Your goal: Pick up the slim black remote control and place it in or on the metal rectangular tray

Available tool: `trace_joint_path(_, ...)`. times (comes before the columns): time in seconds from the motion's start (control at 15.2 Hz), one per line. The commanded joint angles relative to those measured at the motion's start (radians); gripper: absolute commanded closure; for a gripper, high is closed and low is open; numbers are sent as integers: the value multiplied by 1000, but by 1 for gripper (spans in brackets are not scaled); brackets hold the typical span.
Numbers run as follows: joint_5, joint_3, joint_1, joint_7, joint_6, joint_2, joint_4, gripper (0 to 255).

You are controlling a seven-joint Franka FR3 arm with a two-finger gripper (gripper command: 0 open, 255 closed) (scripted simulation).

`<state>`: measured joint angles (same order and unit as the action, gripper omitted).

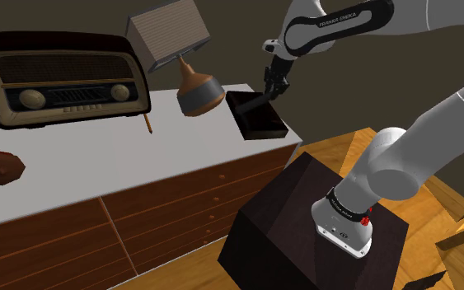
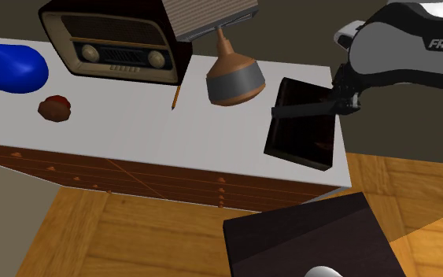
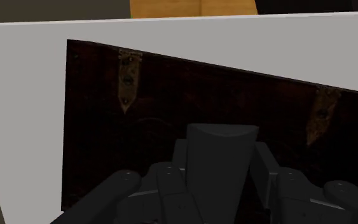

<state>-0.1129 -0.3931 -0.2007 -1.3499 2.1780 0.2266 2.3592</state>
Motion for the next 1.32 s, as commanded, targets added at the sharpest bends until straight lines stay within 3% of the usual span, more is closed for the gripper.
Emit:
trace_joint_path(0.0,7,-49,25,-81,-2,-33,-37,255)
trace_joint_path(0.73,43,-66,20,-109,156,-121,39,255)
trace_joint_path(1.25,43,-66,20,-110,157,-122,39,255)
